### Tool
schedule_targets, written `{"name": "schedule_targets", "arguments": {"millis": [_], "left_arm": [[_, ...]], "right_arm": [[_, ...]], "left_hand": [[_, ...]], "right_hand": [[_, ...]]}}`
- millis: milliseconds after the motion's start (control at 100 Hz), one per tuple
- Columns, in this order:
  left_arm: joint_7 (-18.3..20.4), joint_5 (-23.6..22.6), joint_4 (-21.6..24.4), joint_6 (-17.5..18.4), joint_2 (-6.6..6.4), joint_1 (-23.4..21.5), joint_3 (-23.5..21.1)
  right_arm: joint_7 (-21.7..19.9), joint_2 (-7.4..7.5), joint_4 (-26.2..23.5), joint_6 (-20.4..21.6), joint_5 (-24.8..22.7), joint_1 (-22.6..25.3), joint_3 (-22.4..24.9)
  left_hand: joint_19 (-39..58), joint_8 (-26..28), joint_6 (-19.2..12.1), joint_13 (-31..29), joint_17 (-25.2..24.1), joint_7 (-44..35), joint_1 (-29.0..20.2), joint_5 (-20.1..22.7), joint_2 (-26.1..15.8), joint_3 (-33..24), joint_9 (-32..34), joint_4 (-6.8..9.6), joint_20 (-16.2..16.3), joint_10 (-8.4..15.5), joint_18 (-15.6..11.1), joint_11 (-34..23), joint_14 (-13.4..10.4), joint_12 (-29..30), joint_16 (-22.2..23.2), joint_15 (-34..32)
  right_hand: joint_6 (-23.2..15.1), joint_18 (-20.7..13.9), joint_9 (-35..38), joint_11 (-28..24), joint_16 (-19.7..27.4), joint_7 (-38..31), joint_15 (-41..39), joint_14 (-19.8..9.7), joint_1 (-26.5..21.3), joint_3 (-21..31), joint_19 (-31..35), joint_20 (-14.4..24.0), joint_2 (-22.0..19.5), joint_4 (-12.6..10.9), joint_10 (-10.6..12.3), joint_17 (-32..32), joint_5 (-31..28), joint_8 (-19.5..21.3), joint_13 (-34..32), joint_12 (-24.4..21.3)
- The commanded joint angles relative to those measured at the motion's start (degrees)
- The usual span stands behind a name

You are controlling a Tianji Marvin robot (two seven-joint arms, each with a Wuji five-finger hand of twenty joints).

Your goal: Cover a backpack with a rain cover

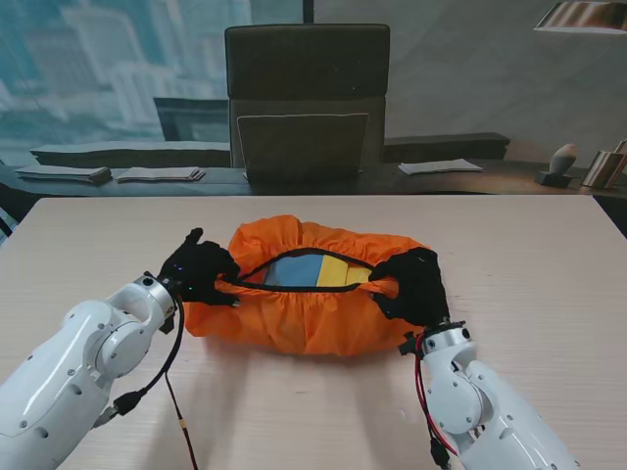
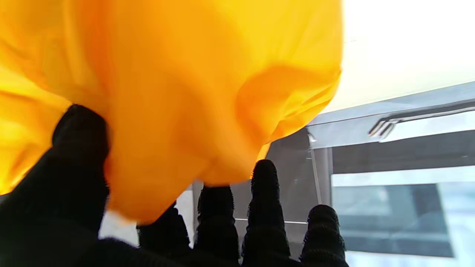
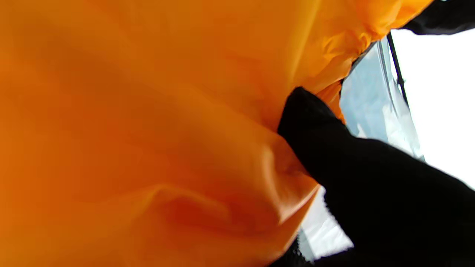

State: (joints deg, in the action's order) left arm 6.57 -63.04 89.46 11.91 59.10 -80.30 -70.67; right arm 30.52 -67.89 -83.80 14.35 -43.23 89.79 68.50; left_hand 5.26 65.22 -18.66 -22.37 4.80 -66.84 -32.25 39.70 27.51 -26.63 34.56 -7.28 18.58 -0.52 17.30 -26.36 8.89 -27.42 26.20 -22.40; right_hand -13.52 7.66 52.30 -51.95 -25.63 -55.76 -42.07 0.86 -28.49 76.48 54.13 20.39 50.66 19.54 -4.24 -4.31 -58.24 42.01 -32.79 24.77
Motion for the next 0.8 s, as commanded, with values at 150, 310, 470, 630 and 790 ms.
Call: {"name": "schedule_targets", "arguments": {"millis": [150,310,470,630,790], "left_arm": [[-5.1,3.1,-8.7,-1.8,0.36,5.1,3.8],[-5.6,10.2,-11.9,-2.0,1.42,8.2,6.8],[6.9,15.6,-8.4,-4.7,0.41,7.3,6.6],[5.4,23.6,-6.0,-4.1,1.31,3.2,3.5],[3.1,28.0,-1.5,-1.8,2.11,-1.1,-0.8]], "right_arm": [[-0.3,2.24,3.0,-3.3,-5.7,-2.7,-1.6],[-1.7,2.70,4.9,-5.3,-6.9,-5.1,-3.3],[-11.8,4.16,3.8,-8.5,-7.4,-5.5,-2.9],[-11.9,3.93,2.9,-4.0,-4.9,-4.1,-0.4],[-14.6,3.87,-1.4,1.3,-1.7,-1.0,4.1]], "left_hand": [[3.6,-2.5,-1.0,5.1,-0.4,1.4,-1.7,-10.7,-5.0,2.8,-9.1,-1.17,3.0,0.6,-0.9,-0.5,-0.7,-0.4,1.1,-2.2],[19.8,-8.3,1.5,5.8,-6.9,5.3,3.0,-18.5,-4.4,-2.2,-10.8,0.15,2.1,0.1,-1.8,0.0,-0.8,0.2,0.8,-2.0],[9.8,-53.4,15.5,18.1,-8.6,51.2,3.6,-30.7,-3.3,11.3,-25.7,1.64,-6.2,-3.3,-3.6,19.8,-0.8,11.4,-6.9,12.1],[8.4,-58.2,16.5,19.6,-9.0,60.0,4.3,-30.8,-1.3,13.5,-28.4,1.49,-2.7,-5.0,-3.6,24.4,-0.4,9.5,-6.2,15.5],[8.7,-57.7,15.7,19.6,-8.5,59.6,3.8,-30.5,-1.6,13.7,-28.2,1.68,-1.7,-4.9,-3.7,24.9,-0.1,9.4,-6.2,16.3]], "right_hand": [[-4.4,0.5,-3.4,1.9,0.8,-3.5,1.8,-0.4,-0.5,-1.1,2.2,-1.3,-4.8,-0.6,0.4,-0.6,1.2,0.1,-0.4,0.6],[-4.7,0.4,-8.1,2.9,0.9,-2.6,2.3,-1.1,0.2,-6.7,2.8,-2.1,-7.7,-1.4,1.2,-0.6,5.5,-1.7,1.7,0.6],[3.1,-1.3,-37.7,11.2,6.8,18.3,14.4,-5.5,15.6,-19.1,-14.9,-2.5,-11.5,-8.4,5.0,-1.8,40.7,-10.4,17.0,-4.9],[2.3,-1.7,-41.3,15.7,9.0,19.9,18.7,-6.2,21.6,-19.5,-22.2,7.3,-12.0,-8.0,5.1,-2.3,49.5,-22.4,18.5,-7.1],[-0.5,-2.0,-41.8,21.9,10.8,21.2,22.3,-6.6,22.1,-24.0,-26.0,9.0,-15.9,-8.4,5.2,-2.4,52.5,-25.8,19.7,-9.6]]}}
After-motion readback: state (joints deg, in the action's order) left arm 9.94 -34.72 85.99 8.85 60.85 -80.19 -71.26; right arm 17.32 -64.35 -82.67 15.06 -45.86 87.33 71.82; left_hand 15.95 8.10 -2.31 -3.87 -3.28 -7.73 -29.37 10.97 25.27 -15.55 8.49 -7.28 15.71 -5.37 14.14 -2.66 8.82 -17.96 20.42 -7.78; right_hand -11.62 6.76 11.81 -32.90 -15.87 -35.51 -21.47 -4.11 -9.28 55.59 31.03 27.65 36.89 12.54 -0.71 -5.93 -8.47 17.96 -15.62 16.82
